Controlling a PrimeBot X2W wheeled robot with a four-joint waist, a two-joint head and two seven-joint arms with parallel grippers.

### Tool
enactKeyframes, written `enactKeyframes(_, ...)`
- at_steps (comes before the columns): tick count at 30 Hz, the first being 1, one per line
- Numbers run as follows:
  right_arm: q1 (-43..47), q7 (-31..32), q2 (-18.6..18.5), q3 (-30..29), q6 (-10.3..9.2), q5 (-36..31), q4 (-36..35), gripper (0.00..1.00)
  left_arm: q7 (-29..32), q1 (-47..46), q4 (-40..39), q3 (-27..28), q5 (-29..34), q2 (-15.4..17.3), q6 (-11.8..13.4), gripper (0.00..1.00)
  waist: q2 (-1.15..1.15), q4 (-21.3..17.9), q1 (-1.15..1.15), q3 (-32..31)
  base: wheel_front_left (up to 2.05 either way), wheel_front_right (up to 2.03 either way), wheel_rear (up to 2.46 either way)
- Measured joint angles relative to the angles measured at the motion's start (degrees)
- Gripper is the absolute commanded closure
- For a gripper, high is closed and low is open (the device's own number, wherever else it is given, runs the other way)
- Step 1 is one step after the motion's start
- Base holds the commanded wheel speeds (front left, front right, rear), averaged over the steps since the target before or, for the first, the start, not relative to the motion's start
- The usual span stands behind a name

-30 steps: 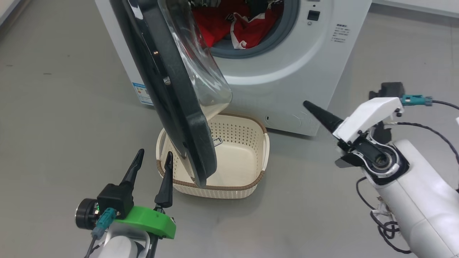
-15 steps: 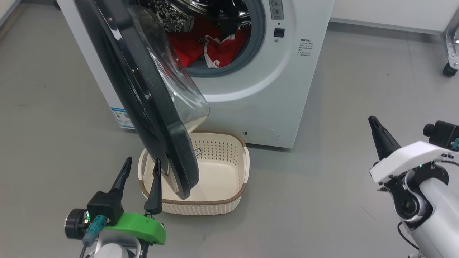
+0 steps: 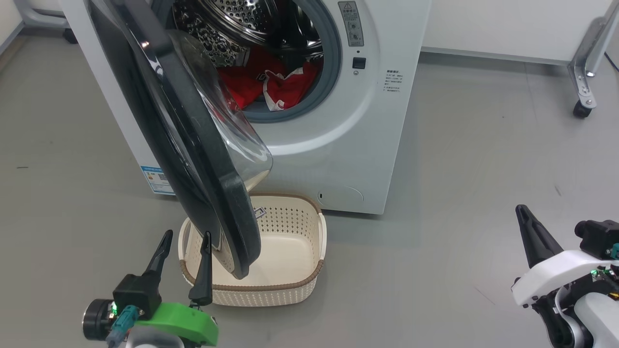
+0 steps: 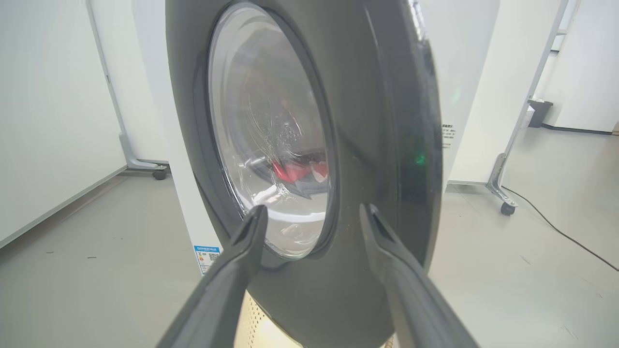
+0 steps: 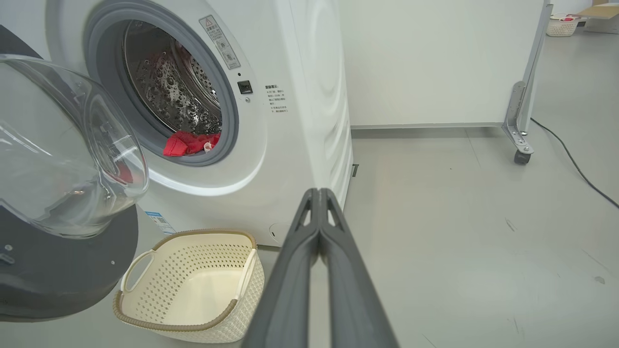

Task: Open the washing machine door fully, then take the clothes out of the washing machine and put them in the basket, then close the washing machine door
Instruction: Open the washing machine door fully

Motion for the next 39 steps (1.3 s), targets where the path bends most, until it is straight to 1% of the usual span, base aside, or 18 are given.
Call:
enactKeyframes(6, 3.2, 0.0, 0.49, -2.58, -2.72, -2.52, -2.41, 1.0, 0.0, 0.16, -0.36, 0.51, 0.03, 0.0, -0.16, 0.0, 0.0, -0.24, 0.0, -0.21, 0.0, 0.0, 0.0)
enactKeyframes(10, 4.35, 0.02, 2.34, -7.26, -4.2, -5.59, -5.55, 1.0, 0.0, 0.38, -0.51, 1.08, 0.48, 0.0, -0.21, 0.0, 0.0, -0.57, 0.0, -0.24, 0.0, 0.0, 0.0)
enactKeyframes(12, 4.76, 0.02, 3.12, -9.32, -4.25, -6.61, -6.91, 1.0, 0.0, 0.39, -0.56, 1.3, 0.53, 0.01, -0.33, 0.0, 0.0, -0.73, 0.0, -0.21, 0.0, 0.0, 0.0)
enactKeyframes(13, 5.22, 0.02, 3.5, -10.22, -4.61, -7.16, -7.55, 1.0, 0.0, 0.39, -0.62, 1.42, 0.53, 0.01, -0.59, 0.0, 0.0, -0.81, 0.0, -0.19, 0.0, 0.0, 0.0)
enactKeyframes(19, 9.94, 0.02, 6.06, -14.69, -5.11, -10.72, -11.05, 1.0, 0.0, 0.42, -0.87, 1.88, 0.53, 0.01, -0.67, 0.0, 0.0, -1.23, 0.0, 0.06, 0.0, 0.0, 0.0)
enactKeyframes(25, 13.08, 0.02, 7.58, -16.38, -5.16, -13.4, -12.87, 1.0, 0.0, 0.44, -0.96, 1.98, 0.54, 0.01, -0.76, 0.0, 0.0, -1.48, 0.0, 0.37, 0.0, 0.0, 0.0)
enactKeyframes(29, 14.42, 0.02, 7.87, -16.93, -5.16, -15.89, -13.9, 1.0, 0.0, 0.44, -1.01, 2.1, 0.7, 0.01, -1.18, 0.0, 0.0, -1.54, 0.0, 0.65, 0.0, 0.0, 0.0)
enactKeyframes(33, 15.79, 0.02, 9.13, -18.41, -5.17, -16.81, -14.75, 1.0, 0.0, 0.44, -1.1, 2.22, 0.7, 0.01, -1.18, 0.0, 0.0, -1.55, 0.0, 0.94, 0.0, 0.0, 0.0)
enactKeyframes(34, 16.12, 0.02, 9.56, -18.89, -5.19, -16.95, -14.88, 0.74, 0.0, 0.44, -1.11, 2.25, 0.7, 0.01, -1.18, 0.0, 0.0, -1.56, 0.0, 1.0, 0.0, 0.0, 0.0)
enactKeyframes(35, 16.38, 0.02, 9.87, -19.2, -5.2, -17.27, -14.93, 0.0, 0.0, 0.44, -1.1, 2.26, 0.7, 0.01, -1.18, 0.0, 0.0, -1.56, 0.0, 1.06, 0.0, 0.0, 0.0)
enactKeyframes(39, 16.96, 0.02, 10.51, -20.57, -5.23, -19.2, -15.59, 0.0, 0.0, 0.44, -1.09, 2.33, 0.7, 0.01, -1.18, 0.0, 0.0, -1.56, 0.0, 1.23, 0.0, 0.0, 0.0)
